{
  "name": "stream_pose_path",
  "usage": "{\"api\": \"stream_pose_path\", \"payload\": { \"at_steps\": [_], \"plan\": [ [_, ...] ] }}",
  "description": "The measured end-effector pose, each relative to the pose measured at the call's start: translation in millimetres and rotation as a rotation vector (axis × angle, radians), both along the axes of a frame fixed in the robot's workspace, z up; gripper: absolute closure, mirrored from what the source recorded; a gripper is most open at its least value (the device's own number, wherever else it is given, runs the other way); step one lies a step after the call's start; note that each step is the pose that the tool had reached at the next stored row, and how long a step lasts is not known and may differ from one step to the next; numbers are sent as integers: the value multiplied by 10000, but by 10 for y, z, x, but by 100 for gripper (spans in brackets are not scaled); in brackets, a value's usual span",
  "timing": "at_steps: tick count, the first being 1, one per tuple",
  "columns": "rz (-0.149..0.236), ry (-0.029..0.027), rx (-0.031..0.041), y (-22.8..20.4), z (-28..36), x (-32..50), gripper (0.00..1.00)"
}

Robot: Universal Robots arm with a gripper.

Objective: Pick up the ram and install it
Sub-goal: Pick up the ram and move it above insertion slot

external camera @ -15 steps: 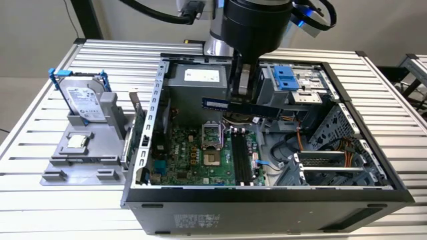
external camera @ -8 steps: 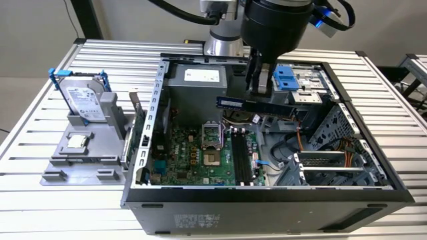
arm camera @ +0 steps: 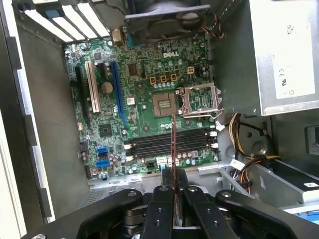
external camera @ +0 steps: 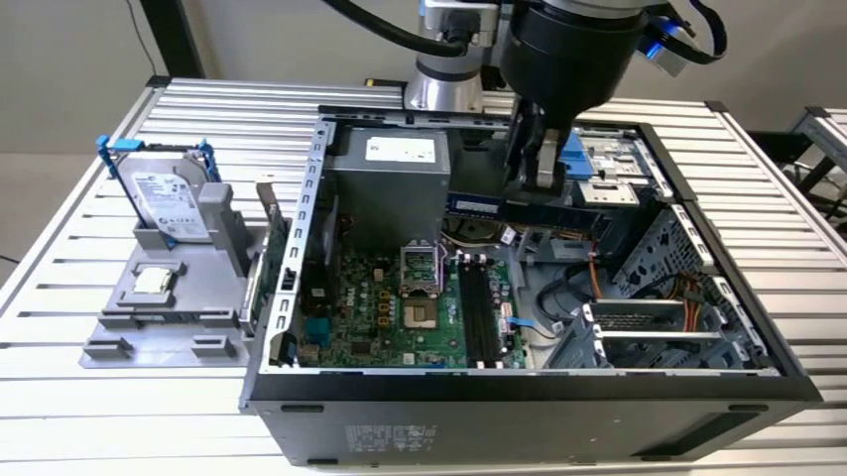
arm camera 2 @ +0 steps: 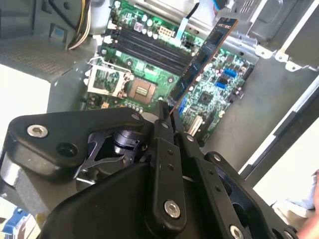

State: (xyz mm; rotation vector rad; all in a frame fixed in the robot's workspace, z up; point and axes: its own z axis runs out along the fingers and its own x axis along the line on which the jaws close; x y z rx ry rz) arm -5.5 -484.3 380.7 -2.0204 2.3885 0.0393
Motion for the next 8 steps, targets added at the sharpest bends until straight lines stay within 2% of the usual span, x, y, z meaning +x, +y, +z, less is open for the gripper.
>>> {"api": "stream_pose_path", "payload": {
  "at_steps": [8],
  "plan": [
    [458,0,0,1,-13,50,100]
  ]
}}
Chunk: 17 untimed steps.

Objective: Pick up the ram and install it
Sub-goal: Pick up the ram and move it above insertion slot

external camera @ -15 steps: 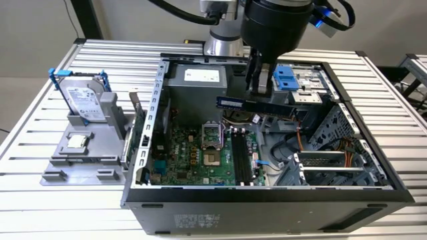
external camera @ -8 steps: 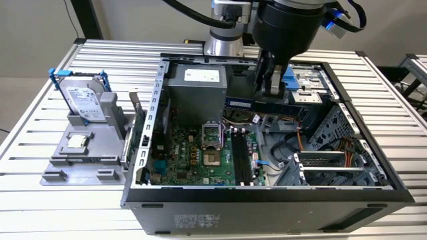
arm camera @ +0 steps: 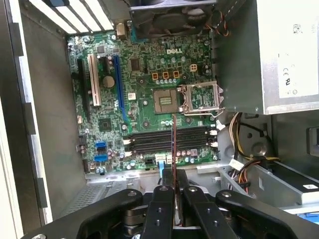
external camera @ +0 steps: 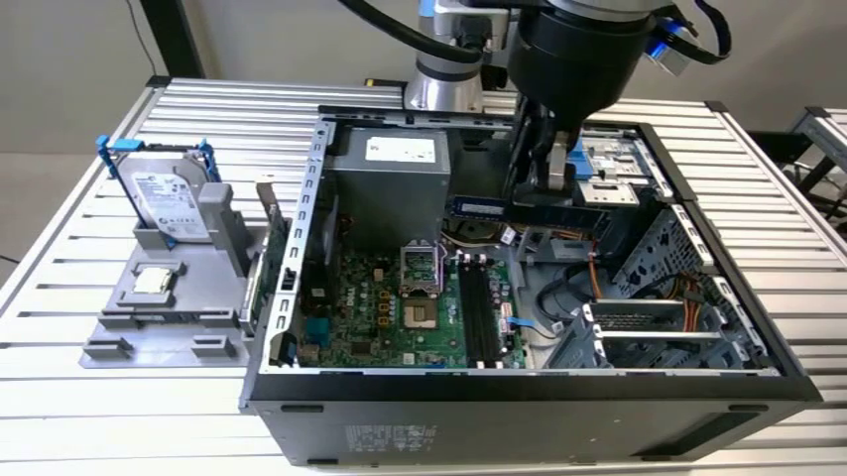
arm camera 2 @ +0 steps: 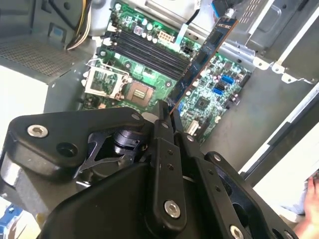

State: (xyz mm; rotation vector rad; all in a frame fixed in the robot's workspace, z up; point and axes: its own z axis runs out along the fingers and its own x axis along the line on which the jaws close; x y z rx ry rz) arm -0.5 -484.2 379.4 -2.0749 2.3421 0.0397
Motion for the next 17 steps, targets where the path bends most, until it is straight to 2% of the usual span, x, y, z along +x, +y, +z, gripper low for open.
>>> {"api": "stream_pose_path", "payload": {
  "at_steps": [8,11,17],
  "plan": [
    [14,0,3,11,-2,26,100],
    [13,0,1,52,-1,56,100],
    [13,0,0,169,0,92,100]
  ]
}}
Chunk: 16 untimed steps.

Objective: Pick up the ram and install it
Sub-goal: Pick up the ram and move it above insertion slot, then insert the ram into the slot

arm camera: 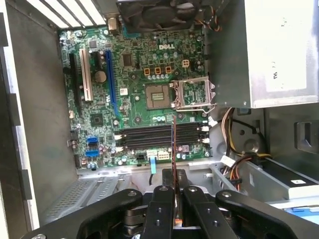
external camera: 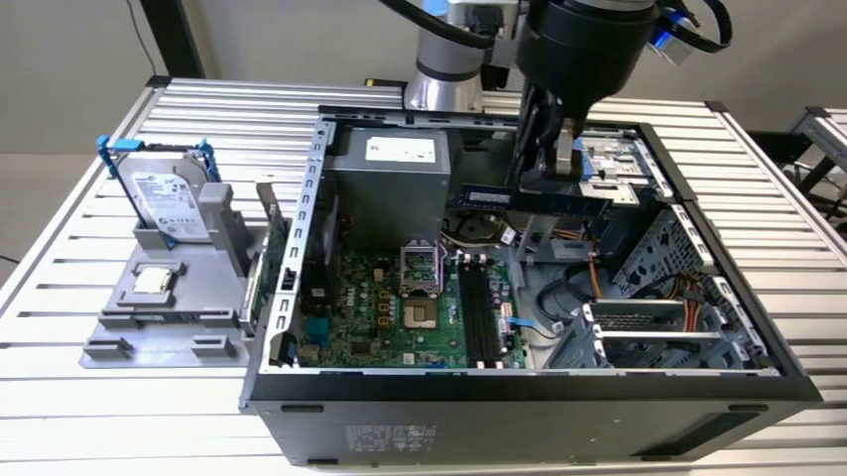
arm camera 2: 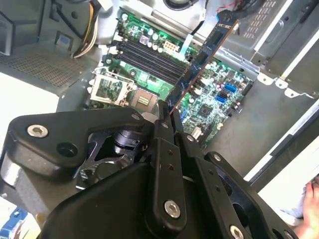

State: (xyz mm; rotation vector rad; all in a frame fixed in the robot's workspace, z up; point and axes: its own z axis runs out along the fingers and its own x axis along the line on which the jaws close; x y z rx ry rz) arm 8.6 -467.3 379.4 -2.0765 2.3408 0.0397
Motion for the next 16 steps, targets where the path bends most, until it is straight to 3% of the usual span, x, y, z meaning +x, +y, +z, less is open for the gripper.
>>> {"api": "stream_pose_path", "payload": {
  "at_steps": [9,16],
  "plan": [
    [0,0,1,143,0,45,100],
    [-1,7,1,149,0,87,100]
  ]
}}
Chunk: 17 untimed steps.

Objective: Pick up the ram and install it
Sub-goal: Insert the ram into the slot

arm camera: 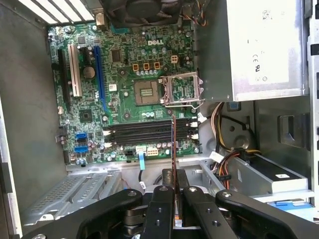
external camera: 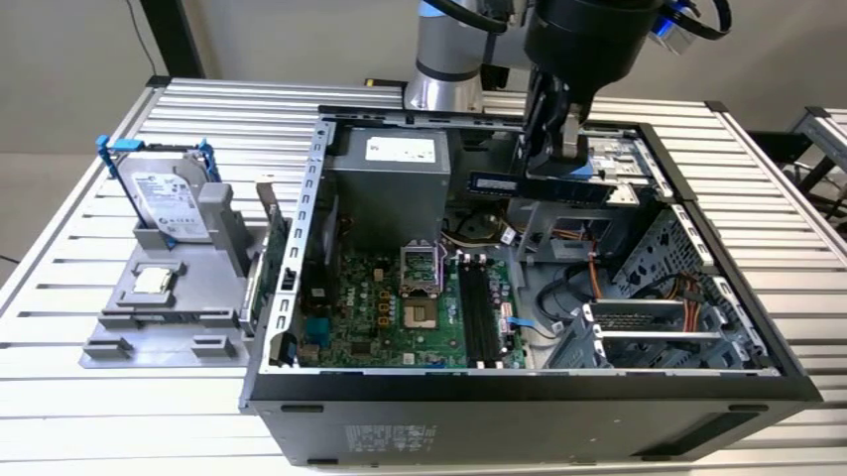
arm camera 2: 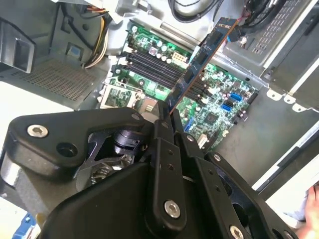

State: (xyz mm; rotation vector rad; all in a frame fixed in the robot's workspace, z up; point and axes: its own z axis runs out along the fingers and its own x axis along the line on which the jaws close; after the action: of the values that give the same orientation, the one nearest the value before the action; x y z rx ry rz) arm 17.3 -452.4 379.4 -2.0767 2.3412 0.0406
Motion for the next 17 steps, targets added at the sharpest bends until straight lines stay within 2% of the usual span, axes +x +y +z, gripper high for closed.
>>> {"api": "stream_pose_path", "payload": {
  "at_steps": [12,17],
  "plan": [
    [-9,0,0,0,0,5,100],
    [-355,1,-1,0,0,6,100]
  ]
}}
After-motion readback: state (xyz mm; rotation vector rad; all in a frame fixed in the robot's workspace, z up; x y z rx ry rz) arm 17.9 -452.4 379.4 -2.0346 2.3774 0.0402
